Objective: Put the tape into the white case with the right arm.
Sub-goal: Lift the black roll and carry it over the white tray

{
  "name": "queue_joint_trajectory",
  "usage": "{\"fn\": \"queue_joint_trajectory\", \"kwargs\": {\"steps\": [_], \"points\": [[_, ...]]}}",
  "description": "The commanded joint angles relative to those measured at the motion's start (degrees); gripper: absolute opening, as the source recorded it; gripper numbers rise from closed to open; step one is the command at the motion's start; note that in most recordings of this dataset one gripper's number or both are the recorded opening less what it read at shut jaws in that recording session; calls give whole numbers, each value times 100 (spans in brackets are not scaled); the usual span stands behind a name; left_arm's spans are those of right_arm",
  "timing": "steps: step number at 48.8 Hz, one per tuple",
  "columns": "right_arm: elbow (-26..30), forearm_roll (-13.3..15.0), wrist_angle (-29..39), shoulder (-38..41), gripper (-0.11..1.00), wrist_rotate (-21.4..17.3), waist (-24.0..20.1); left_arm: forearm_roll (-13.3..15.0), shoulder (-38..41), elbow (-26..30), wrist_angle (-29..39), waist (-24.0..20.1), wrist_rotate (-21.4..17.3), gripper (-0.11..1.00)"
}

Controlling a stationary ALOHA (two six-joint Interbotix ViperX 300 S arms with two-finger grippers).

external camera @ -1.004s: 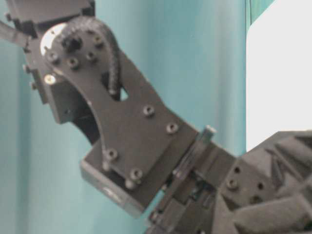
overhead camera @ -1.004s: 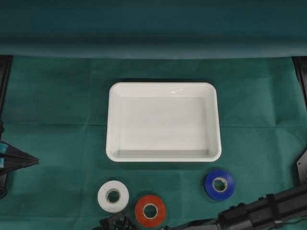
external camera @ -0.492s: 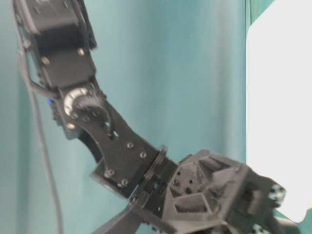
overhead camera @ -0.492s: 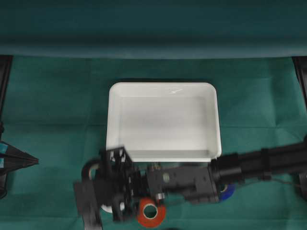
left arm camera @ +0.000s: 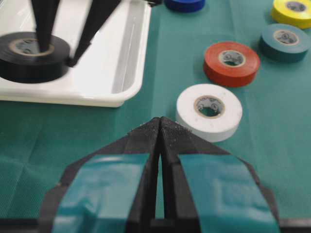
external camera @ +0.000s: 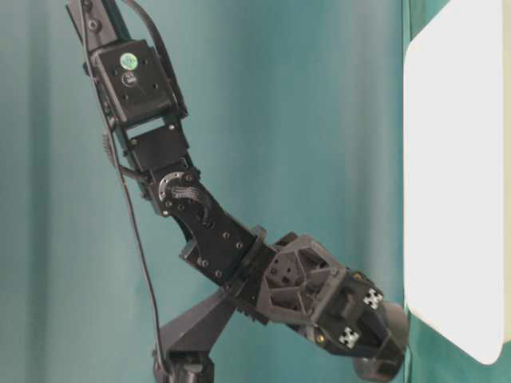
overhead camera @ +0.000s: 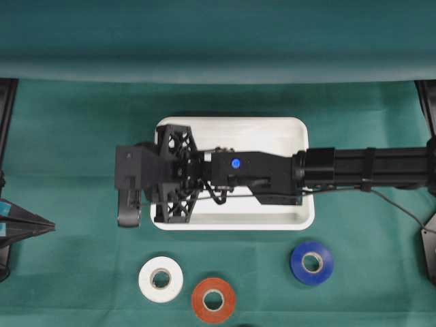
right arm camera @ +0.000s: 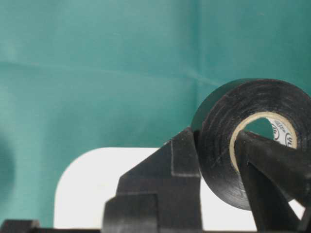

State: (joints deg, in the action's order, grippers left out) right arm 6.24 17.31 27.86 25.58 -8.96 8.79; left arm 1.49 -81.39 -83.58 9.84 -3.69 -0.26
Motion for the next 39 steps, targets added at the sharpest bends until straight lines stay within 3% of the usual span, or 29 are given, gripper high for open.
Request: {"fn": "queue_joint_trajectory", "kwargs": {"steps": [1,10,39], "points": [[97,18,-44,-352,1,-9,35,-9,44,62,-35,-44,0,0],[-35,9,-9,-360,1,-26,105,-9,44,62,-35,-44,0,0],[-1204,18,-185,-976,1,-53,527,-9,44,62,-35,-44,0,0]]}}
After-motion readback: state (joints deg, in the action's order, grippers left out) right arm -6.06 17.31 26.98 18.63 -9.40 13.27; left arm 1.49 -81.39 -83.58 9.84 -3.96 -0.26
